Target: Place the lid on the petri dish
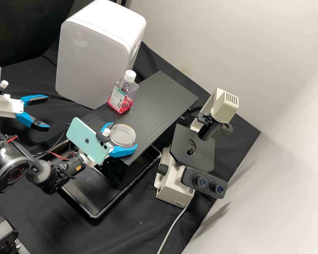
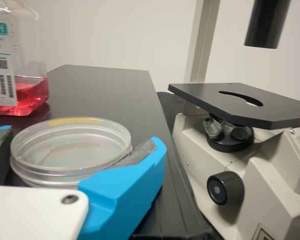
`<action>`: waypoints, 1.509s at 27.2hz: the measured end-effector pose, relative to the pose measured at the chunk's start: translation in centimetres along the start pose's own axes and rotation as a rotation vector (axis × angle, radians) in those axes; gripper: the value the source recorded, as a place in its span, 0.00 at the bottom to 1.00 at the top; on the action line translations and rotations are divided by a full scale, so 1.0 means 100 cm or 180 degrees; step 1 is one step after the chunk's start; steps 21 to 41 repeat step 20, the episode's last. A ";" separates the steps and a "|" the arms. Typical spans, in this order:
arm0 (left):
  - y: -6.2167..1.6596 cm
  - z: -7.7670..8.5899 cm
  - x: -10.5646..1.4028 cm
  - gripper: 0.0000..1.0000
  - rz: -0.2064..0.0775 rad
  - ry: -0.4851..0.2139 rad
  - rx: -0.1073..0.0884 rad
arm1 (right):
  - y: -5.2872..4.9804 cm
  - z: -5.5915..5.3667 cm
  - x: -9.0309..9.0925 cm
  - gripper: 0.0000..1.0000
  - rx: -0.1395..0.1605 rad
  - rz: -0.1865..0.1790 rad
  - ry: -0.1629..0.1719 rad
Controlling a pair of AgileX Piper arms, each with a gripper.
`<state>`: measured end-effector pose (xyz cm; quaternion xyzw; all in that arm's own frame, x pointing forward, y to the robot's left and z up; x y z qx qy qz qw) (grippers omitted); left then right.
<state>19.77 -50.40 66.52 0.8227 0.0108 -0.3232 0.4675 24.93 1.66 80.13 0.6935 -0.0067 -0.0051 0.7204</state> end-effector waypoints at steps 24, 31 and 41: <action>0.0122 -0.003 -0.003 1.00 0.0173 0.0054 0.0015 | 0.011 -0.001 -0.023 1.00 0.0240 0.0286 -0.0006; 0.0122 -0.003 -0.003 1.00 0.0173 0.0054 0.0015 | 0.011 -0.001 -0.023 1.00 0.0240 0.0286 -0.0006; 0.0122 -0.003 -0.003 1.00 0.0173 0.0054 0.0015 | 0.011 -0.001 -0.023 1.00 0.0240 0.0286 -0.0006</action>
